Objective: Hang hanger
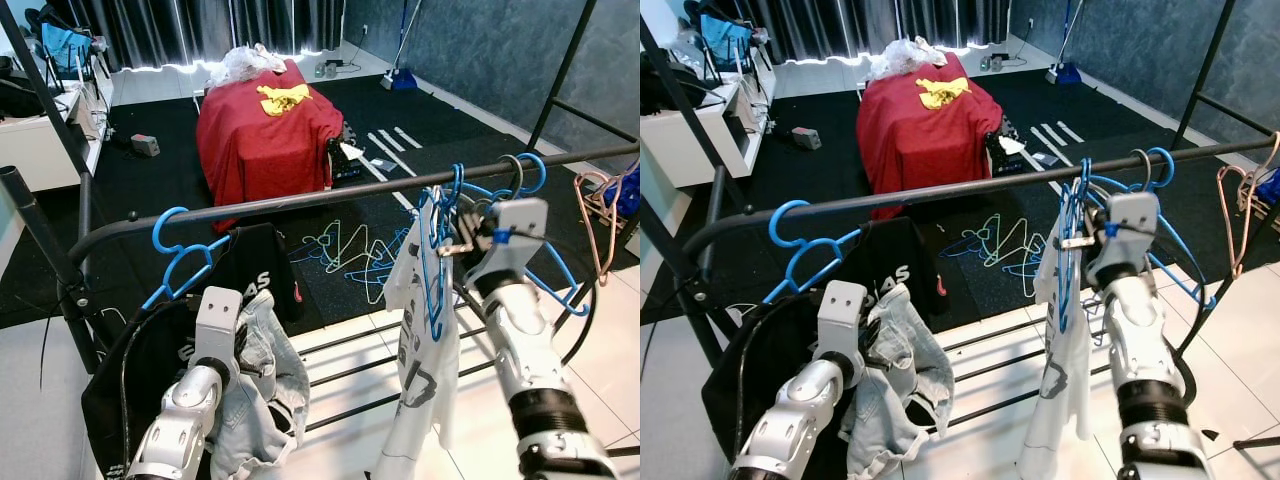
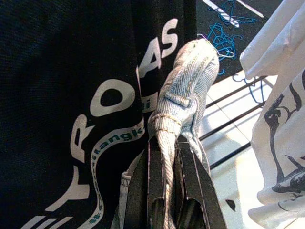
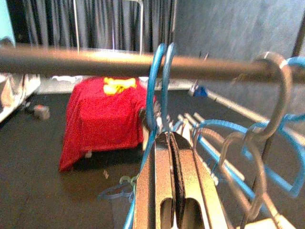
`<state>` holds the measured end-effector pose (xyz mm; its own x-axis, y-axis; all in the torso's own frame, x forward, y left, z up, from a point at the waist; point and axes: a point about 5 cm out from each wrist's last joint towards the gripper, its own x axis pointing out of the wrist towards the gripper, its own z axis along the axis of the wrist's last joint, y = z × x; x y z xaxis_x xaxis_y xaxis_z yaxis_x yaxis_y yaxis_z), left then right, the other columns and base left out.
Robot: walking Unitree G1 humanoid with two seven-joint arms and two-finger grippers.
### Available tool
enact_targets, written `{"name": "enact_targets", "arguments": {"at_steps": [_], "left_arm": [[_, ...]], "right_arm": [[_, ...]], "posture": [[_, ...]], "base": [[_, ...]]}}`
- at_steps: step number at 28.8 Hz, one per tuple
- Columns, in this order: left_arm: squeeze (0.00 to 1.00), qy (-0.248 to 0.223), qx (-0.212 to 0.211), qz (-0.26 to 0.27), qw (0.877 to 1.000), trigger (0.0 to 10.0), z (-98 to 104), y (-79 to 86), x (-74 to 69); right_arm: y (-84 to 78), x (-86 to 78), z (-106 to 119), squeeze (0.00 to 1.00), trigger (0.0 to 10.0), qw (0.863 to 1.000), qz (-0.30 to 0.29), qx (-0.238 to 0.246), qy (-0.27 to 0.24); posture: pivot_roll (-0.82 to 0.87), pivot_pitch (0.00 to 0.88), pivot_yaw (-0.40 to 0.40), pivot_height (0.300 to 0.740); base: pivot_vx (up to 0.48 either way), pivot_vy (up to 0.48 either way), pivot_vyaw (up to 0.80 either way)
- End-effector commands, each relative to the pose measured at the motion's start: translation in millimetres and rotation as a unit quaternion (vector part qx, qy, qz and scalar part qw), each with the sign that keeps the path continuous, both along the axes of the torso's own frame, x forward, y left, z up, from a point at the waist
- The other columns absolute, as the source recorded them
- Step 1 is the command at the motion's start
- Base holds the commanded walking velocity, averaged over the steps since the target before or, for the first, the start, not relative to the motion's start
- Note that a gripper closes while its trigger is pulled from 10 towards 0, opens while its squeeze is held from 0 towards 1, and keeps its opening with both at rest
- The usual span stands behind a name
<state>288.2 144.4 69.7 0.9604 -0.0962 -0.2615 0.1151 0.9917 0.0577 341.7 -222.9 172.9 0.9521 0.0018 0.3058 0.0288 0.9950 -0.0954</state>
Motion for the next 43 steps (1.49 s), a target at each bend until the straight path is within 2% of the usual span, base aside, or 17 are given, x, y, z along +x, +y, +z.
{"name": "enact_targets", "arguments": {"at_steps": [1,4,5,6,8,11,13,14,19,23,33,38,43], "left_arm": [[0.00,-0.016,0.006,0.003,1.000,10.0,4,1.8,2.6],[0.00,-0.023,-0.016,0.026,0.999,10.0,5,3.3,2.0],[0.00,-0.018,-0.023,0.027,0.999,10.0,5,2.8,2.1],[0.00,-0.016,-0.025,0.026,0.999,10.0,5,2.3,2.4],[0.00,-0.015,-0.026,0.026,0.999,10.0,5,2.3,2.4],[0.00,-0.013,-0.049,0.047,0.998,10.0,7,8.5,1.3],[0.00,-0.014,-0.052,0.052,0.997,10.0,7,10.4,0.9],[0.00,-0.031,-0.018,0.065,0.997,10.0,8,15.6,0.6],[0.00,-0.047,0.002,0.072,0.996,10.0,9,18.2,0.8],[0.00,-0.049,-0.007,0.072,0.996,10.0,8,18.1,-0.5],[0.00,-0.048,-0.011,0.077,0.996,10.0,9,19.2,1.2],[0.00,-0.047,-0.009,0.074,0.996,10.0,10,18.2,7.4],[0.00,-0.045,-0.015,0.074,0.996,10.0,13,19.3,11.2]], "right_arm": [[0.4,-2.1,3,0.00,10.0,1.000,-0.004,0.002,-0.017],[8.3,-7.3,5,0.00,10.0,0.999,-0.010,0.009,-0.038],[19.0,-10.1,-2,0.00,10.0,0.999,-0.007,0.019,-0.035],[22.7,-10.7,-5,0.00,10.0,0.999,-0.005,0.024,-0.032],[26.2,-11.0,-7,0.00,10.0,0.999,-0.002,0.027,-0.029],[42.2,-7.2,-12,0.00,10.0,0.999,0.025,0.031,-0.017],[45.2,-6.3,-12,0.00,10.0,0.999,0.031,0.031,-0.016],[49.0,-4.2,-11,0.00,10.0,0.999,0.043,0.028,-0.014],[51.7,-2.5,-11,0.00,10.0,0.998,0.052,0.026,-0.010],[58.4,0.1,-11,0.00,10.0,0.998,0.065,0.024,-0.004],[56.2,-0.2,-15,0.00,10.0,0.998,0.057,0.030,0.005],[42.4,8.6,-11,0.00,10.0,0.999,0.042,0.029,0.018],[41.9,10.3,-11,0.00,10.0,0.997,0.060,0.027,0.030]], "posture": [[0.06,0.000,0.002,0.740],[0.06,0.000,-0.008,0.740],[0.08,0.000,-0.024,0.740],[0.08,0.000,-0.026,0.740],[0.08,0.000,-0.026,0.740],[0.10,0.000,-0.048,0.740],[0.11,0.000,-0.054,0.740],[0.11,0.000,-0.065,0.740],[0.11,0.000,-0.068,0.740],[0.11,0.000,-0.065,0.740],[0.12,0.000,-0.060,0.740],[0.11,0.000,-0.046,0.740],[0.12,0.000,-0.038,0.740]], "base": [[0.000,0.000,0.00],[0.000,0.000,0.00],[0.000,0.000,0.00],[0.000,0.000,0.00],[0.000,0.000,0.00],[0.000,0.000,0.00],[0.000,0.000,0.00],[0.000,0.000,0.00],[0.000,0.000,0.00],[0.000,0.000,0.00],[0.000,0.000,0.00],[0.000,0.000,0.00],[0.000,0.000,0.00]]}}
